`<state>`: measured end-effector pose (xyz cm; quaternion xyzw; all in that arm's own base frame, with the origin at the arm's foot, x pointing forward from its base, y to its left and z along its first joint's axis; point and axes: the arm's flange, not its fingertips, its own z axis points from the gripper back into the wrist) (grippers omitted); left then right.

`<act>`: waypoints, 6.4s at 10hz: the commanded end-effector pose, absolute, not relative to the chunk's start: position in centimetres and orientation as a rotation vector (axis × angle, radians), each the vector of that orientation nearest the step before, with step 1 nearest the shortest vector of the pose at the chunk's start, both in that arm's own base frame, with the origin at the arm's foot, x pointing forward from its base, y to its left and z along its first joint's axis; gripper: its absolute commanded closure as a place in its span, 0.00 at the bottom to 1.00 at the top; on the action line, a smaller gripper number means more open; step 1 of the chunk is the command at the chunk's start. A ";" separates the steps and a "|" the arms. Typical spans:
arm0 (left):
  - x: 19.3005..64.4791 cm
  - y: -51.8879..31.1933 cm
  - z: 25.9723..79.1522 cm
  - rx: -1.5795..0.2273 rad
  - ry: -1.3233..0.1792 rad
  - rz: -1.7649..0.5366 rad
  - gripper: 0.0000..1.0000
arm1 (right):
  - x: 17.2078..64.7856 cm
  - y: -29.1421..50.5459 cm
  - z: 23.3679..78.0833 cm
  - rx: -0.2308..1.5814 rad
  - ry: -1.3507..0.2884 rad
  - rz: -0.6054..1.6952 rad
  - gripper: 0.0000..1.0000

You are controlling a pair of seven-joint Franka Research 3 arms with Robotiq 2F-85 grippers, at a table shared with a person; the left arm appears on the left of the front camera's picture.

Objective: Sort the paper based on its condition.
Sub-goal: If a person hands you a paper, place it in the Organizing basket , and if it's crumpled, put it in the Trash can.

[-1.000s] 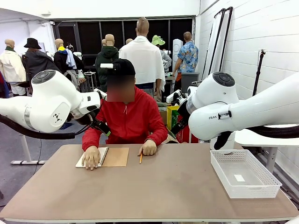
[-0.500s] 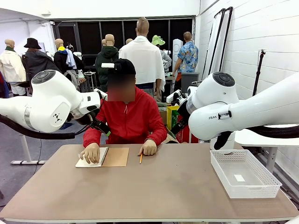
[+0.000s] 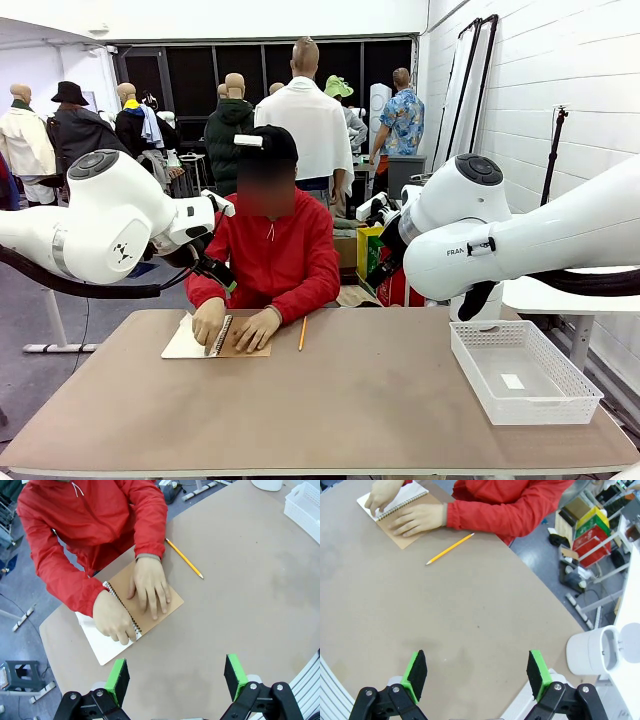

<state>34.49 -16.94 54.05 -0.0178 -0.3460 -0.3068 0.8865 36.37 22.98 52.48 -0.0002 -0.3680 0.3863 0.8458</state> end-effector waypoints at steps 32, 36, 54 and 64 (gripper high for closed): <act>34.5 -16.9 54.0 -0.041 -0.718 -0.640 0.00 | 36.4 23.0 52.5 0.000 -0.777 0.815 0.00; 34.5 -16.9 54.0 -0.041 -0.718 -0.640 0.00 | 36.4 23.0 52.5 0.000 -0.777 0.815 0.00; 34.5 -16.9 54.0 -0.041 -0.718 -0.640 0.00 | 36.4 23.0 52.5 0.000 -0.777 0.815 0.00; 34.5 -16.9 54.0 -0.041 -0.718 -0.640 0.00 | 43.8 19.8 52.5 0.465 -0.530 0.230 0.00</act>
